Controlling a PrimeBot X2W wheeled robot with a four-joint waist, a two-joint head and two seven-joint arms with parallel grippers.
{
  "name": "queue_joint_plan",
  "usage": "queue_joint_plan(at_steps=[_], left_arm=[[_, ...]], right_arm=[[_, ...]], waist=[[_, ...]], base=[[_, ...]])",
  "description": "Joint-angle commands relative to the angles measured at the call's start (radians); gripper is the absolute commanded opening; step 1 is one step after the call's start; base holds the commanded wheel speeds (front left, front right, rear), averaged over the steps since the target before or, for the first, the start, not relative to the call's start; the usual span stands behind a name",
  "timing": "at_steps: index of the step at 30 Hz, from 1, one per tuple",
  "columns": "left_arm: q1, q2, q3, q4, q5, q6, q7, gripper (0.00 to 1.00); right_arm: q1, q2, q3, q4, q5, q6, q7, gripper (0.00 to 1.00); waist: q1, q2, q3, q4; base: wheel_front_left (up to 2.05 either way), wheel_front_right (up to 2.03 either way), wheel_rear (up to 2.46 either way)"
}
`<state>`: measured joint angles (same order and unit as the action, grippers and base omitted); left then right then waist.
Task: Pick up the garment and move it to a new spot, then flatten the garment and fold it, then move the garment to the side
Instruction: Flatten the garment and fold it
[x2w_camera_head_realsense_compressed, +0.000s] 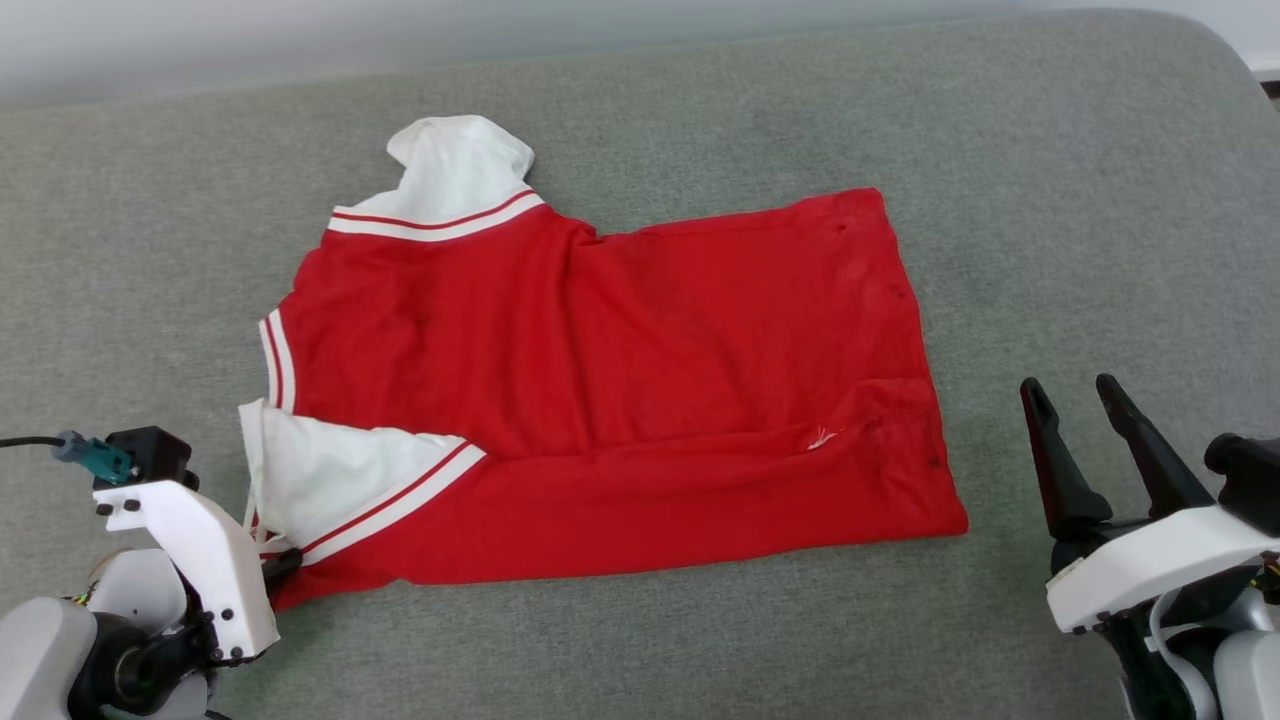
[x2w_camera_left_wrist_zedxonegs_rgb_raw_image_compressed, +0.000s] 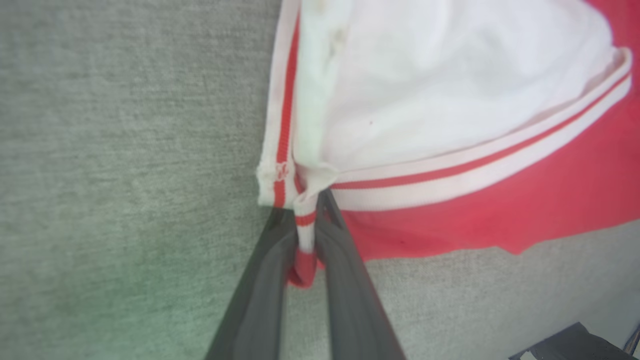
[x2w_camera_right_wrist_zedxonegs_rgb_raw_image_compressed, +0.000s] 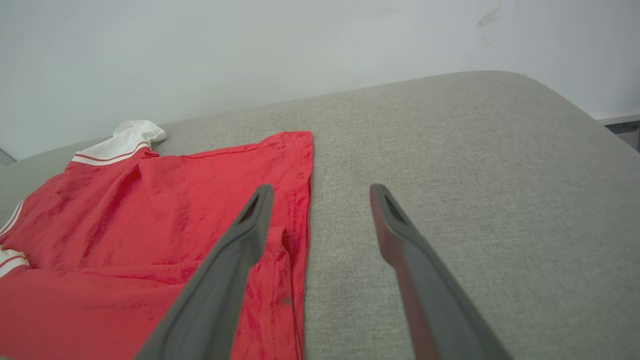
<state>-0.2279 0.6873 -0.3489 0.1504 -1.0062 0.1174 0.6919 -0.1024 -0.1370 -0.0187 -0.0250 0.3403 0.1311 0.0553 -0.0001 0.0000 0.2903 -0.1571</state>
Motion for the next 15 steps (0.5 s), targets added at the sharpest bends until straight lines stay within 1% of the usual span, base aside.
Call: queue_joint_plan(at_steps=[1,3,5,8,12,15], left_arm=[[0.038,-0.060,-0.054,0.038,0.000,-0.006,0.003,0.00],[0.025,-0.064,-0.046,0.042,0.012,-0.020,-0.029,0.00],[0.012,-0.059,-0.037,0.039,0.021,-0.031,-0.058,0.00],[-0.006,-0.050,-0.020,0.010,0.037,-0.038,-0.101,0.00],[-0.017,-0.041,-0.008,-0.049,0.060,-0.028,-0.136,0.00],[-0.025,-0.046,-0.011,-0.096,0.074,-0.021,-0.151,0.00]], right_arm=[[-0.018,-0.012,-0.001,0.003,0.010,-0.001,0.010,1.00],[-0.017,-0.030,-0.008,0.018,0.035,-0.001,0.056,1.00],[-0.017,-0.051,-0.010,0.033,0.059,-0.001,0.125,1.00],[-0.019,-0.086,-0.005,0.064,0.091,-0.001,0.271,1.00],[-0.042,-0.121,0.023,0.106,0.127,-0.001,0.462,1.00],[-0.072,-0.128,0.051,0.139,0.144,-0.001,0.551,1.00]], waist=[[0.0001,0.0000,-0.009,0.009],[0.0001,0.0000,-0.023,0.022],[0.0001,0.0000,-0.037,0.034],[0.0001,0.0000,-0.057,0.054],[0.0001,0.0000,-0.065,0.084],[0.0001,0.0000,-0.058,0.103]], base=[[0.00,0.00,0.00],[0.00,0.00,0.00],[0.00,0.00,0.00],[0.00,0.00,0.00],[0.00,0.00,0.00],[0.00,0.00,0.00]])
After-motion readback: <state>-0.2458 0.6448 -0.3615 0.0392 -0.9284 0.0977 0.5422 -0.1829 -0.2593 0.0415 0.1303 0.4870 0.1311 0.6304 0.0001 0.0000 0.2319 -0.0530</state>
